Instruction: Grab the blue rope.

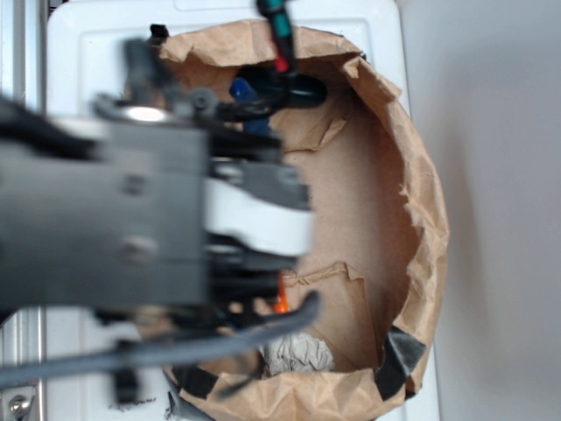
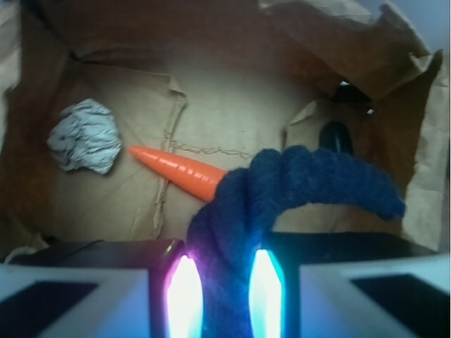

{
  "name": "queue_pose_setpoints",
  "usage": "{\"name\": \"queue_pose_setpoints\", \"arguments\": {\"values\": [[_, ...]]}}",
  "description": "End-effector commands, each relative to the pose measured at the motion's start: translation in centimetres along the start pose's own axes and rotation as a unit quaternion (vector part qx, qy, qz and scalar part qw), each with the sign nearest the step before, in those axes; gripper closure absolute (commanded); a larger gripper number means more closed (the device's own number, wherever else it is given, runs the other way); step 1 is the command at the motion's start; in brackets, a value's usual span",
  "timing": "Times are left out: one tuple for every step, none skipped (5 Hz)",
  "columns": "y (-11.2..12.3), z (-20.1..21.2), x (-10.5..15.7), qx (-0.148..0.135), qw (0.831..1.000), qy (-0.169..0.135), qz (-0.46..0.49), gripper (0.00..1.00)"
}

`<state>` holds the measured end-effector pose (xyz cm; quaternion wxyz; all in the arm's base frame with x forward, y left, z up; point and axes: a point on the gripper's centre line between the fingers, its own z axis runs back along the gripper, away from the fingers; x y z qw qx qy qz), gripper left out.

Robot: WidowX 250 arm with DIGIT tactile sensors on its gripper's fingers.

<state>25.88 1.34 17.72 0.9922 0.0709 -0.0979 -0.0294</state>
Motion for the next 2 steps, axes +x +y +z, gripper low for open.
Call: {"name": "queue_pose_setpoints", "arguments": {"values": [[0.78,2.49,3.37,-0.003,0.999,-0.018,0.04,1.0],[0.17,2.12,3.19,0.011,0.998,-0.041,0.043,1.0]]}}
